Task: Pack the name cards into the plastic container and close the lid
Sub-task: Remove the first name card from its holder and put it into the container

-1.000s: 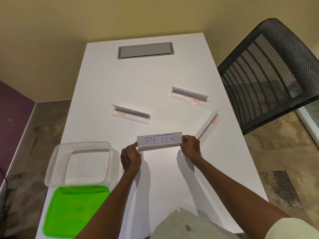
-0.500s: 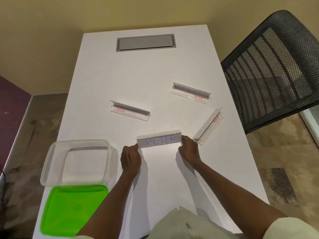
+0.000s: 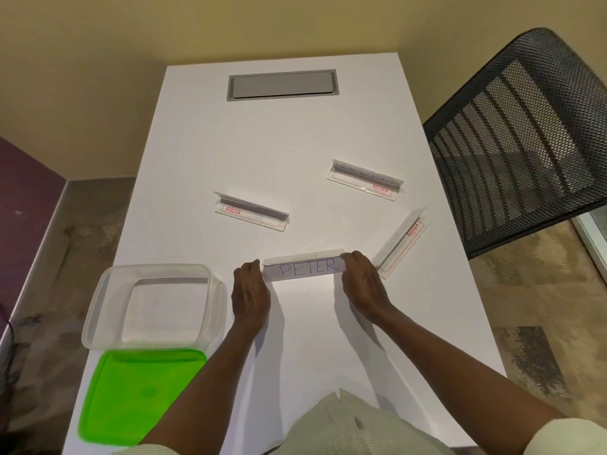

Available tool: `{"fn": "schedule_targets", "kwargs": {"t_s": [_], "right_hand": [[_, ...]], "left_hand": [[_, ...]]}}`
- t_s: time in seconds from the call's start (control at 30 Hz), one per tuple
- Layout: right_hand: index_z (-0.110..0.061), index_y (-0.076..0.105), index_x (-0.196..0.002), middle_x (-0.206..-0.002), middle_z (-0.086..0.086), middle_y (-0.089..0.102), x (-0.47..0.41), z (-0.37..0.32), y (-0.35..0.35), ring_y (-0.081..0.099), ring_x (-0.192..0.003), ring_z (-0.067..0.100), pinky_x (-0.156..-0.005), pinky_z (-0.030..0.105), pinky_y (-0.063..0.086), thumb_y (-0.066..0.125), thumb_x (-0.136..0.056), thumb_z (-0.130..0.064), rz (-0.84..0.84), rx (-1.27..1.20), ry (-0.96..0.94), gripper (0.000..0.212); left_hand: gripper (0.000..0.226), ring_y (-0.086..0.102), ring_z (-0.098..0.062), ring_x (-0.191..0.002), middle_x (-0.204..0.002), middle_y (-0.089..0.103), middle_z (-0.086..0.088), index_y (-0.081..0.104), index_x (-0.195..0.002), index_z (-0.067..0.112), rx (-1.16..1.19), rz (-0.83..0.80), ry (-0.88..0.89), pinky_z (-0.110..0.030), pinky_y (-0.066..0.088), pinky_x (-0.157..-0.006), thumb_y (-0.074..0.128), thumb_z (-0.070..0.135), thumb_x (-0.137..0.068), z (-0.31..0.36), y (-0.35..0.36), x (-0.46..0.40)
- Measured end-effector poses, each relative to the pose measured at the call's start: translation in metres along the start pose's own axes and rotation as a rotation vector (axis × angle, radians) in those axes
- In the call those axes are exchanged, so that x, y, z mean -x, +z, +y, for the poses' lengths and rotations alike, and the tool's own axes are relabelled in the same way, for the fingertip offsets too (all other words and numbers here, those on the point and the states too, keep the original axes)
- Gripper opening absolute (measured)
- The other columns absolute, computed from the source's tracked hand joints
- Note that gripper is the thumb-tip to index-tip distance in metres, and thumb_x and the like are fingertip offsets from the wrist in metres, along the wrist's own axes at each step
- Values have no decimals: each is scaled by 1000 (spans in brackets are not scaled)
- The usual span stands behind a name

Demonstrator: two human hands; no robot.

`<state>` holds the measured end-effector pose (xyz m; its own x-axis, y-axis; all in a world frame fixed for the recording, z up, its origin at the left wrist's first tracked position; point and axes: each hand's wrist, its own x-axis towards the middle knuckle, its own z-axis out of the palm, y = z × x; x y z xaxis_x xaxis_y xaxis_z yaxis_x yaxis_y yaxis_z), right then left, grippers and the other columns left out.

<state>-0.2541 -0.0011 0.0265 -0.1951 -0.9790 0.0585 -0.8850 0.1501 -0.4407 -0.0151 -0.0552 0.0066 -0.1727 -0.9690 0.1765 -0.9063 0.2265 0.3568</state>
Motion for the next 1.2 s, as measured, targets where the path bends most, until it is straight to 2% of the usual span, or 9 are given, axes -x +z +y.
{"fn": "schedule_targets", "kwargs": {"t_s": [0.1, 0.23, 0.37, 0.47, 0.57, 0.73, 0.87, 1.03, 1.2], "right_hand": [[-6, 58, -96, -86, 8, 57, -12, -1, -9, 49, -78, 27, -57, 35, 43, 57, -71, 9, 39, 122, -111, 29], [-7, 61, -98, -89, 7, 64, -34, 15, -14, 55, -82, 30, -63, 37, 45, 75, -61, -2, -102, 203, -211, 39], [-2, 64, -98, -85, 10, 69, -50, 35, -6, 62, -77, 33, -67, 36, 51, 89, -38, -5, -236, 212, -248, 65], [-1, 66, -98, -86, 11, 72, -56, 42, 2, 66, -76, 33, -74, 38, 55, 91, -32, -7, -289, 186, -279, 71], [-5, 66, -94, -80, 5, 71, -57, 42, 7, 64, -73, 30, -71, 34, 51, 87, -36, -8, -325, 219, -309, 62], [-13, 61, -91, -81, 1, 69, -58, 42, 15, 66, -95, 30, -81, 33, 40, 79, -49, -11, -368, 248, -268, 45], [-15, 57, -85, -73, 1, 64, -61, 42, 16, 62, -81, 27, -73, 32, 29, 78, -50, -10, -390, 258, -272, 41], [-12, 57, -83, -74, 4, 63, -58, 48, 27, 61, -77, 27, -76, 36, 32, 73, -58, -9, -304, 249, -303, 29], [-12, 57, -78, -63, 3, 56, -57, 44, 22, 53, -63, 27, -78, 34, 31, 55, -69, -9, -194, 168, -329, 9]], "left_hand": [[55, 57, -36, -96, -108, 63, -19, 55, -122, -4, 39, -74, 145, -41, 54, -71, 63, -14, -69, -4, 0, -10], [63, 62, -37, -96, -109, 65, -20, 53, -123, -3, 80, -166, 327, -40, 57, -69, 72, -13, -63, -11, -6, -26], [69, 68, -37, -90, -104, 69, -22, 61, -116, -6, 49, -254, 323, -42, 58, -65, 83, -12, -50, -12, -8, -39], [66, 70, -37, -83, -95, 72, -21, 65, -108, -5, 45, -293, 271, -45, 58, -63, 85, -11, -45, -8, -8, -45], [59, 69, -36, -73, -87, 72, -20, 67, -103, -3, 13, -338, 253, -43, 56, -57, 85, -8, -47, -3, -7, -48], [54, 65, -34, -62, -79, 72, -15, 68, -98, 3, -66, -408, 255, -37, 54, -51, 86, -1, -48, -8, -1, -50], [35, 62, -33, -61, -73, 70, -13, 68, -94, 8, -134, -437, 223, -34, 50, -49, 77, 1, -60, -7, 0, -56], [31, 59, -30, -52, -60, 66, -10, 69, -81, 10, -179, -405, 255, -28, 44, -43, 79, -1, -54, -4, -1, -58], [29, 60, -31, -51, -59, 66, -13, 70, -76, 7, -148, -382, 249, -32, 48, -41, 78, -6, -52, -2, -3, -58]]}}
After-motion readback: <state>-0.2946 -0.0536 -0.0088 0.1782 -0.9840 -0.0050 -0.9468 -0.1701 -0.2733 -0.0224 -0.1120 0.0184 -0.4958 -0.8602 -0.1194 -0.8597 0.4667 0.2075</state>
